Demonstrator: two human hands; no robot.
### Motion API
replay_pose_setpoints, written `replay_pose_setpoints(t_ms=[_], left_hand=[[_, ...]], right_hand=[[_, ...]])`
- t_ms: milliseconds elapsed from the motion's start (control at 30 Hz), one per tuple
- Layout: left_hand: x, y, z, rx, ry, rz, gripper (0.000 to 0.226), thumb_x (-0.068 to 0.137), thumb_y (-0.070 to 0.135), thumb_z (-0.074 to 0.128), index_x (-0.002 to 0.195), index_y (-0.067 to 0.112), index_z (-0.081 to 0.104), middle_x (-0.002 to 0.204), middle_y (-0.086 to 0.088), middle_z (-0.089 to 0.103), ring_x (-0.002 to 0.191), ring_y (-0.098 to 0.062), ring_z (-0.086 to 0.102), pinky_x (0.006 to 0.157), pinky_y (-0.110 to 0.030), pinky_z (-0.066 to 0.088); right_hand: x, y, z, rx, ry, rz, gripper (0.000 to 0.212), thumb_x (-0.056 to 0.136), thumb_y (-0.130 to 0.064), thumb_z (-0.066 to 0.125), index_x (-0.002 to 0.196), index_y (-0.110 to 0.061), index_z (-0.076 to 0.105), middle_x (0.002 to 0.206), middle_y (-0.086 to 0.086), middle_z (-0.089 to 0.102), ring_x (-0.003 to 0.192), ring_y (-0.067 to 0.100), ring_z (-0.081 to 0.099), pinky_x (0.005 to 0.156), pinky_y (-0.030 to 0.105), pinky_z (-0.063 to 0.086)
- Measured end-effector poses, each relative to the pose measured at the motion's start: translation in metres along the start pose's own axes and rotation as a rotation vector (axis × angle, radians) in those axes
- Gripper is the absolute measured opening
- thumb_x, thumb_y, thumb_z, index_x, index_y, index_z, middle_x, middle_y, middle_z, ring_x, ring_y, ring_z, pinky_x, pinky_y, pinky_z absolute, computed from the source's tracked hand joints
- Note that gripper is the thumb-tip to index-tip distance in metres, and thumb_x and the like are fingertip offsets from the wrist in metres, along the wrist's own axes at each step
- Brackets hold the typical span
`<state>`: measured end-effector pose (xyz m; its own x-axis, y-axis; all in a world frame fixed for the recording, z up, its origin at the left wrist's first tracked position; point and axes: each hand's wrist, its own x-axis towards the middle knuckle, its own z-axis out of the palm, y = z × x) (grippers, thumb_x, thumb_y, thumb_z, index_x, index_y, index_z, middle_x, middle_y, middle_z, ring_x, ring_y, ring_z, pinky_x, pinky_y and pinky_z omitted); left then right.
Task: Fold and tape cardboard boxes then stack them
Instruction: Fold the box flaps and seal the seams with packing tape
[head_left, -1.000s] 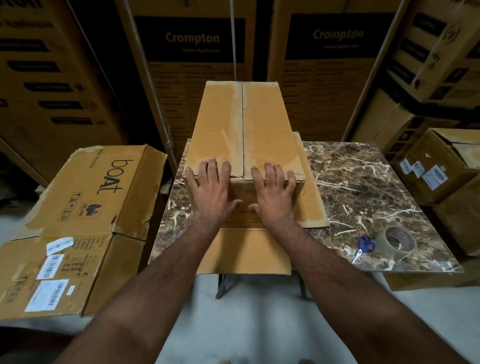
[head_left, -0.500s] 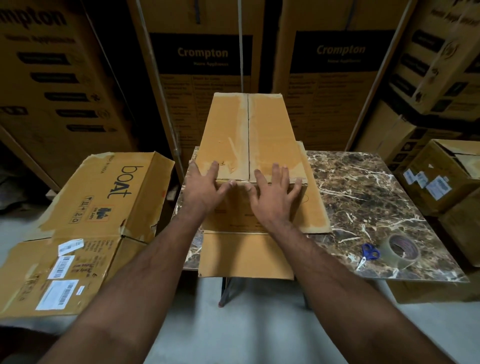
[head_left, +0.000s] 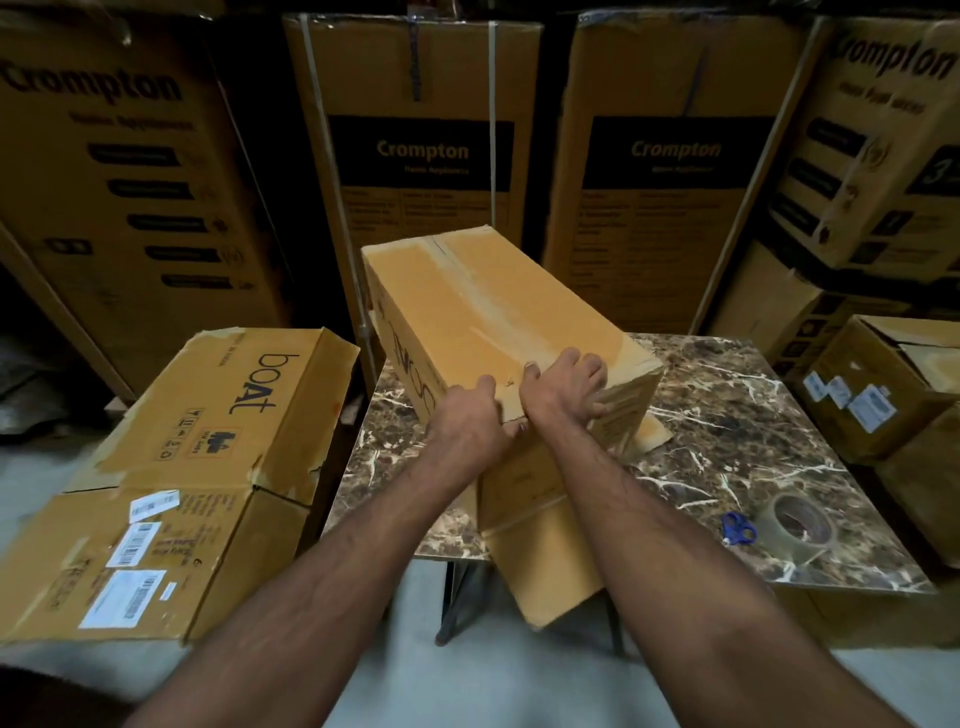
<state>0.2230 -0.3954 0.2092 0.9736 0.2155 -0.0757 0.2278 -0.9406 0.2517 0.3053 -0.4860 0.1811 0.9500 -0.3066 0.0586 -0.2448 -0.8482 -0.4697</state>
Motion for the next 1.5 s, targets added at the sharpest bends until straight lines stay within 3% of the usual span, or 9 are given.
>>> replay_pose_setpoints(t_ms=[167,267,400,667,867,1067,1233,1367,1500], left_hand=[[0.011,-0.006,-0.020,0.177,-0.222,0.157,0.079,0.082,0.043,0.078,0.140,0.014,0.034,0.124,-0.008,0.057,0.111,-0.026,0.058,0.097,-0.043,0.053],[0.026,-0.012,-0.033,0.589,-0.231,0.245,0.109,0.075,0.055,0.079,0.154,0.015,0.016,0.154,-0.018,0.027,0.142,-0.038,0.029,0.117,-0.053,0.030],[0.059,-0.019,-0.013,0.523,-0.251,0.502,0.132,0.066,0.080,0.069,0.159,0.024,-0.006,0.165,-0.015,-0.015,0.152,-0.035,-0.014,0.122,-0.056,-0.006],[0.049,0.042,0.046,0.286,0.043,0.451,0.124,0.070,0.095,0.037,0.158,0.010,0.014,0.164,-0.017,0.017,0.151,-0.035,0.015,0.122,-0.055,0.011],[0.060,0.075,0.058,0.323,0.101,0.416,0.109,0.082,0.083,0.042,0.157,0.007,0.018,0.162,-0.021,0.021,0.149,-0.039,0.020,0.120,-0.056,0.017],[0.084,0.089,0.057,0.267,0.212,0.407,0.100,0.085,0.078,0.044,0.155,0.009,0.025,0.160,-0.017,0.029,0.147,-0.033,0.026,0.120,-0.051,0.022],[0.069,0.094,0.067,0.122,0.366,0.645,0.076,0.091,0.061,0.051,0.148,0.013,0.040,0.156,-0.013,0.037,0.143,-0.030,0.032,0.117,-0.047,0.024],[0.047,0.128,0.089,-0.154,0.528,0.931,0.052,0.091,0.032,0.048,0.137,0.009,0.054,0.143,-0.015,0.049,0.134,-0.031,0.038,0.111,-0.046,0.026],[0.017,0.191,0.139,-0.165,0.224,1.045,0.047,0.089,0.029,0.039,0.129,0.015,0.059,0.131,-0.008,0.059,0.123,-0.026,0.048,0.105,-0.045,0.038]], right_hand=[[0.005,0.006,0.001,-0.102,-0.089,-0.196,0.051,0.099,-0.055,0.047,0.140,-0.024,0.052,0.159,0.011,0.023,0.149,0.033,0.013,0.108,0.072,0.027],[0.007,0.011,-0.004,-0.106,-0.214,-0.307,0.046,0.101,-0.053,0.046,0.140,-0.030,0.053,0.165,0.008,0.012,0.152,0.035,0.002,0.110,0.074,0.023],[0.033,0.038,-0.014,-0.094,-0.275,-0.536,0.047,0.101,-0.053,0.047,0.142,-0.033,0.054,0.165,0.013,0.017,0.152,0.033,0.008,0.117,0.065,0.022],[0.058,0.068,-0.025,-0.189,-0.004,-0.502,0.041,0.099,-0.049,0.047,0.122,-0.023,0.068,0.126,0.008,0.054,0.121,0.025,0.045,0.095,0.044,0.047],[0.048,0.127,-0.020,0.049,-0.070,-0.502,0.064,0.098,-0.047,0.024,0.147,-0.014,0.050,0.159,0.011,0.037,0.149,0.028,0.028,0.122,0.045,0.026],[0.066,0.120,-0.028,0.086,-0.070,-0.454,0.070,0.098,-0.058,0.019,0.152,-0.021,0.042,0.164,0.010,0.027,0.145,0.031,0.032,0.113,0.050,0.037],[0.052,0.147,-0.028,0.186,-0.033,-0.404,0.077,0.095,-0.065,0.019,0.160,-0.024,0.016,0.165,0.010,0.019,0.150,0.030,0.022,0.116,0.051,0.029],[0.056,0.209,-0.031,0.250,0.136,-0.273,0.062,0.103,-0.054,0.023,0.153,-0.020,0.038,0.148,0.012,0.045,0.133,0.027,0.043,0.105,0.043,0.040],[0.065,0.298,-0.036,0.005,0.148,-0.118,0.038,0.099,-0.024,0.049,0.134,-0.015,0.057,0.122,0.009,0.063,0.115,0.027,0.055,0.096,0.041,0.043]])
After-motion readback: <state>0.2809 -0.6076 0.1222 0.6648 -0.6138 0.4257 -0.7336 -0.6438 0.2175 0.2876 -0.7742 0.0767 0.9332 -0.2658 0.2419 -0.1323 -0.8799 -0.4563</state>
